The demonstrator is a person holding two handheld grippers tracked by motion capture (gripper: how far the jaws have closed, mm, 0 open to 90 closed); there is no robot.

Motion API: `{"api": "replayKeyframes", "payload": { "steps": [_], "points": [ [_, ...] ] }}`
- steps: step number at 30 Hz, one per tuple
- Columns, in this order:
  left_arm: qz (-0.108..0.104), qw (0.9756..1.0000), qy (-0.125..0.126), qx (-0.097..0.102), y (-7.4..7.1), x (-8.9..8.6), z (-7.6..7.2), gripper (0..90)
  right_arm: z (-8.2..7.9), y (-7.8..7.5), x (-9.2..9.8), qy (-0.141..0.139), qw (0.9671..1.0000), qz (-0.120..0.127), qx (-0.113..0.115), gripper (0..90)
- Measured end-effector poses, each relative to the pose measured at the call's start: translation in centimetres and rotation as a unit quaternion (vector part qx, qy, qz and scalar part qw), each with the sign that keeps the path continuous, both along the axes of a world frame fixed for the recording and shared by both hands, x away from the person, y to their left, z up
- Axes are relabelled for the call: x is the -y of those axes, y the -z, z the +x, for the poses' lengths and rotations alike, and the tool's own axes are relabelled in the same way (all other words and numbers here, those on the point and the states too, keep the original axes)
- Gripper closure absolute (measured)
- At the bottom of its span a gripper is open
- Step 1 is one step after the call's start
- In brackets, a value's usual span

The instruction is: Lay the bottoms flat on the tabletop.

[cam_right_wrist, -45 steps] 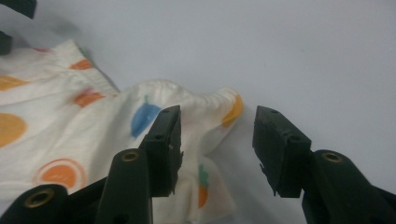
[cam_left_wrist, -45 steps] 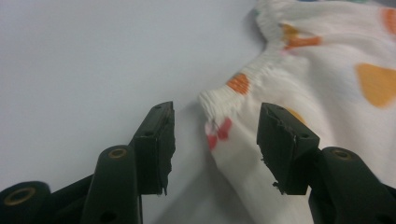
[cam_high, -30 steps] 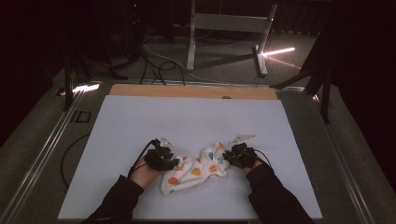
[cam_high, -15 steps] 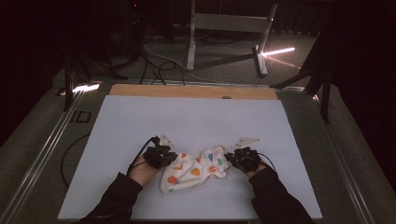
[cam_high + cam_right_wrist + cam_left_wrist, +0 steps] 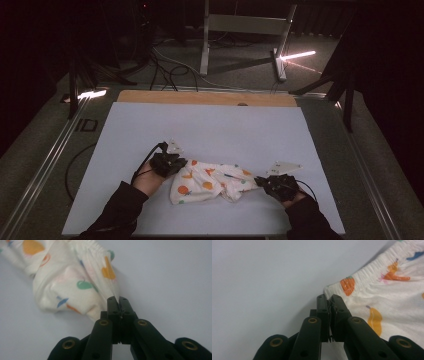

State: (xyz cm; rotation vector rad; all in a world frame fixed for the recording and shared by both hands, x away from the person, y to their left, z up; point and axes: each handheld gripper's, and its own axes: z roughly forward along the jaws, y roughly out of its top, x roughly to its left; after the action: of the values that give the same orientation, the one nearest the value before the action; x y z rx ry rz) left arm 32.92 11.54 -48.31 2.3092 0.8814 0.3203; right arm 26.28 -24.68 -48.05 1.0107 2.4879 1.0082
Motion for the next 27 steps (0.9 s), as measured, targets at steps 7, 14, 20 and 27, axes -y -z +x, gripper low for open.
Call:
{"api": "replayKeyframes", "payload": {
  "steps": [7,14,20,27],
  "points": [
    [-0.002,0.9999,0.01,-0.009,1.0,0.5,-0.2,87.0,-0.7,2.1,0.0,-0.009,0.999,-0.029,-0.034,89.5],
    [-0.014,0.9998,0.01,-0.013,1.1,0.3,-0.1,86.9,-0.2,2.8,0.0,-0.005,0.9987,-0.027,-0.043,89.0],
    [-0.017,0.9997,0.013,-0.007,0.7,0.2,-0.4,86.9,-0.3,2.3,-0.1,-0.005,0.999,-0.019,-0.04,78.8],
    [-0.024,0.9996,0.015,-0.002,0.2,0.0,-0.5,86.8,0.1,0.0,0.1,0.002,0.9999,0.0,-0.015,65.9]
  ]
}}
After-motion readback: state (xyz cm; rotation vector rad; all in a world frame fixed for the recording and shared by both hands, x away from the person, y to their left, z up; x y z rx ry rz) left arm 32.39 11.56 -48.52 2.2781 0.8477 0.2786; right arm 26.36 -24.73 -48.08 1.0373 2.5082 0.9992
